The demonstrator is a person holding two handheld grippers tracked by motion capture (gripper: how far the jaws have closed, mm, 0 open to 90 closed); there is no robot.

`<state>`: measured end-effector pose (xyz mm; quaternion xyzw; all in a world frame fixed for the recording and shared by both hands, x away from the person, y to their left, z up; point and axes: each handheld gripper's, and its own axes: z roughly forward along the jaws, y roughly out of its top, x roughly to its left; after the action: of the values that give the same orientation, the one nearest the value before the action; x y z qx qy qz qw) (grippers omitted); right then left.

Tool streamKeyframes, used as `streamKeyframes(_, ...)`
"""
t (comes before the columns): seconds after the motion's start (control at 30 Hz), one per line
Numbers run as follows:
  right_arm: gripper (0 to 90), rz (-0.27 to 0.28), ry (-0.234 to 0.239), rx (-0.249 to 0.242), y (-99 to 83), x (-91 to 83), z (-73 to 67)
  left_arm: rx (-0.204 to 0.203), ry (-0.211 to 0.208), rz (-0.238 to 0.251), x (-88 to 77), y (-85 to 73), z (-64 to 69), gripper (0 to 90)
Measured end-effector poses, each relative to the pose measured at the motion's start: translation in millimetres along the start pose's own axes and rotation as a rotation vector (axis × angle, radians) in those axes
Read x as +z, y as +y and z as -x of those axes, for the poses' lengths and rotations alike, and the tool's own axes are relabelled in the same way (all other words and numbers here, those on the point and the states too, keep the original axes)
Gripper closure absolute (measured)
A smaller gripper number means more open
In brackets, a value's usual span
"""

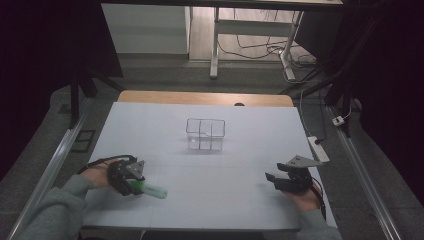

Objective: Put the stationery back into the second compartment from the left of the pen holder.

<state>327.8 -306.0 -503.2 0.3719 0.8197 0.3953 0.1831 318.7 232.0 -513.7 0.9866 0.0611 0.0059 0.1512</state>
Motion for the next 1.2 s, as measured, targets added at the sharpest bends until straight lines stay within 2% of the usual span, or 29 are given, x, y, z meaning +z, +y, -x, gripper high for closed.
streamKeyframes(0.4, 36.6, -0.002, 0.001, 0.002, -0.1, 0.0, 0.4, 0.048, -0.015, 0.008, -0.1, 0.6, 1.5, 66.4)
streamKeyframes(0.63, 36.6, -0.006, 0.003, 0.0, -0.4, 0.4, 0.8, 0.055, -0.004, 0.021, -0.4, -1.0, 2.9, 66.6)
streamKeyframes(0.73, 36.5, -0.002, 0.005, 0.005, -0.5, 0.3, 1.3, 0.034, 0.005, 0.055, -1.9, -2.9, 3.8, 66.7)
streamKeyframes(0.8, 36.5, -0.001, 0.003, 0.006, -0.4, 0.0, 1.3, 0.024, 0.025, 0.071, -4.4, -2.8, 4.6, 66.7)
streamKeyframes(0.97, 36.5, 0.004, 0.0, 0.004, 0.3, -1.4, 1.5, -0.018, 0.077, 0.149, -14.7, -1.1, 7.2, 66.7)
streamKeyframes(1.2, 36.4, 0.01, -0.006, 0.002, 0.8, -2.1, 1.0, -0.086, 0.143, 0.2, -23.1, 5.0, 9.7, 66.7)
